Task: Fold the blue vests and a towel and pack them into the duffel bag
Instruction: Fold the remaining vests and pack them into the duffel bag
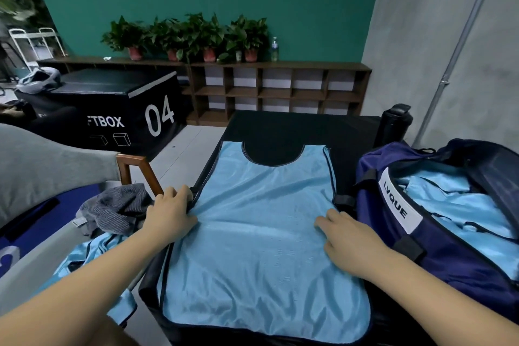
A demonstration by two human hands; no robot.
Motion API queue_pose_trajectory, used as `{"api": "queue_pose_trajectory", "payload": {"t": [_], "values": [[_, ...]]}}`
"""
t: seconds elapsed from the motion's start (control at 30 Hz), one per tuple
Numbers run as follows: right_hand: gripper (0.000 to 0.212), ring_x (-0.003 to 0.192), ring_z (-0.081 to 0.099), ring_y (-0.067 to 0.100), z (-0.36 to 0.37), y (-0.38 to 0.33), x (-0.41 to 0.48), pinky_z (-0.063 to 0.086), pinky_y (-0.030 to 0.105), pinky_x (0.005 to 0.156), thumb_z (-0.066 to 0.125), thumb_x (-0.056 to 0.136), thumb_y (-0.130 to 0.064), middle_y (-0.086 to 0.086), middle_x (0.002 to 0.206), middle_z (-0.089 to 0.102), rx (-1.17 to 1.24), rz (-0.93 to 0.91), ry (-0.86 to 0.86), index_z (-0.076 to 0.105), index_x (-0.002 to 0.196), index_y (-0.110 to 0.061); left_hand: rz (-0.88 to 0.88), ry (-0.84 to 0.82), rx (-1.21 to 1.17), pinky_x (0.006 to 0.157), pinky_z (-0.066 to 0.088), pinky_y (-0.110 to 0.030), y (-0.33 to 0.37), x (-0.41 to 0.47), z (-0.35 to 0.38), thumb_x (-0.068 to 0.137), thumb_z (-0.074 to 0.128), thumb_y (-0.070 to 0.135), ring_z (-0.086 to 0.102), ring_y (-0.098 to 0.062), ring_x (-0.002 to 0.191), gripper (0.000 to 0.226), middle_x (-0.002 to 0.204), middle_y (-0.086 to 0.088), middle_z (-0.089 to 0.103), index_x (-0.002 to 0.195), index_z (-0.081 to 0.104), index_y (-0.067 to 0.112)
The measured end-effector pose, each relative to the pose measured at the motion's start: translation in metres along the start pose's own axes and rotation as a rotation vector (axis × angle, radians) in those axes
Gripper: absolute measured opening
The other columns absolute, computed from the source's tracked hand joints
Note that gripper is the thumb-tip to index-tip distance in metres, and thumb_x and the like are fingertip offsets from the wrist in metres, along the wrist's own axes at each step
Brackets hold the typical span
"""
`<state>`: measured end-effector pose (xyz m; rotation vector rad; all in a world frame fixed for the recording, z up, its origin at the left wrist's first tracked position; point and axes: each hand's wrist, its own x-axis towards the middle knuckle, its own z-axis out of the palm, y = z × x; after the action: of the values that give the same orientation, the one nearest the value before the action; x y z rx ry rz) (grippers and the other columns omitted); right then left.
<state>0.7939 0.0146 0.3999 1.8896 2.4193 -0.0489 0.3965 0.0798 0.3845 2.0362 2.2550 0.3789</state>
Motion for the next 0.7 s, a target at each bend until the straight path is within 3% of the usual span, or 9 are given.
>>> {"api": "queue_pose_trajectory", "payload": {"t": [0.13, 0.23, 0.37, 0.43, 0.53, 0.7], "values": [[0.037, 0.129, 0.054, 0.022, -0.032, -0.002, 0.027, 0.050, 0.038, 0.093, 0.047, 0.100, -0.023, -0.004, 0.134, 0.056, 0.123, 0.000, 0.040, 0.055, 0.136, -0.027, 0.046, 0.044, -0.097, 0.086, 0.045, -0.042, 0.027, 0.020, 0.001, 0.089, 0.069, 0.037, 0.048, -0.025, 0.101, 0.031, 0.109, 0.003, 0.047, 0.113, 0.051, 0.030], [0.037, 0.124, 0.057, 0.024, -0.063, 0.004, 0.073, 0.051, 0.038, 0.098, 0.052, 0.099, -0.029, -0.004, 0.135, 0.058, 0.122, 0.039, 0.012, 0.058, 0.136, -0.029, 0.100, 0.019, -0.111, 0.089, 0.042, -0.039, 0.058, 0.035, 0.009, 0.094, 0.065, 0.038, 0.048, -0.022, 0.106, 0.022, 0.112, 0.005, 0.048, 0.114, 0.060, 0.030], [0.034, 0.119, 0.062, 0.029, -0.098, 0.014, 0.140, 0.053, 0.044, 0.102, 0.052, 0.101, -0.026, 0.008, 0.131, 0.067, 0.086, 0.085, -0.086, 0.064, 0.130, -0.013, 0.171, -0.044, -0.103, 0.084, 0.045, -0.036, 0.083, 0.052, 0.026, 0.094, 0.060, 0.036, 0.058, -0.022, 0.108, 0.023, 0.110, 0.006, 0.053, 0.116, 0.063, 0.029], [0.033, 0.116, 0.063, 0.030, -0.107, 0.022, 0.169, 0.054, 0.038, 0.097, 0.051, 0.103, -0.022, 0.009, 0.131, 0.068, 0.018, 0.103, -0.106, 0.065, 0.129, -0.008, 0.199, -0.052, -0.070, 0.079, 0.045, -0.034, 0.086, 0.059, 0.032, 0.095, 0.061, 0.036, 0.060, -0.022, 0.104, 0.023, 0.111, 0.005, 0.054, 0.117, 0.063, 0.029], [0.028, 0.094, 0.059, 0.026, -0.107, 0.043, 0.210, 0.046, 0.034, 0.070, 0.049, 0.101, -0.016, 0.010, 0.125, 0.068, -0.040, 0.169, -0.112, 0.065, 0.122, -0.006, 0.214, -0.044, -0.052, 0.073, 0.040, -0.033, 0.087, 0.066, 0.039, 0.094, 0.062, 0.038, 0.058, -0.021, 0.101, 0.022, 0.107, 0.006, 0.051, 0.114, 0.062, 0.030], [0.023, 0.106, 0.065, 0.028, -0.086, 0.081, 0.266, 0.049, 0.036, 0.076, 0.054, 0.100, -0.017, 0.007, 0.119, 0.063, 0.034, 0.241, -0.077, 0.060, 0.122, -0.013, 0.225, -0.077, -0.161, 0.072, 0.045, -0.032, 0.081, 0.075, 0.047, 0.092, 0.066, 0.042, 0.053, -0.018, 0.099, 0.019, 0.101, 0.010, 0.045, 0.106, 0.058, 0.032]]}}
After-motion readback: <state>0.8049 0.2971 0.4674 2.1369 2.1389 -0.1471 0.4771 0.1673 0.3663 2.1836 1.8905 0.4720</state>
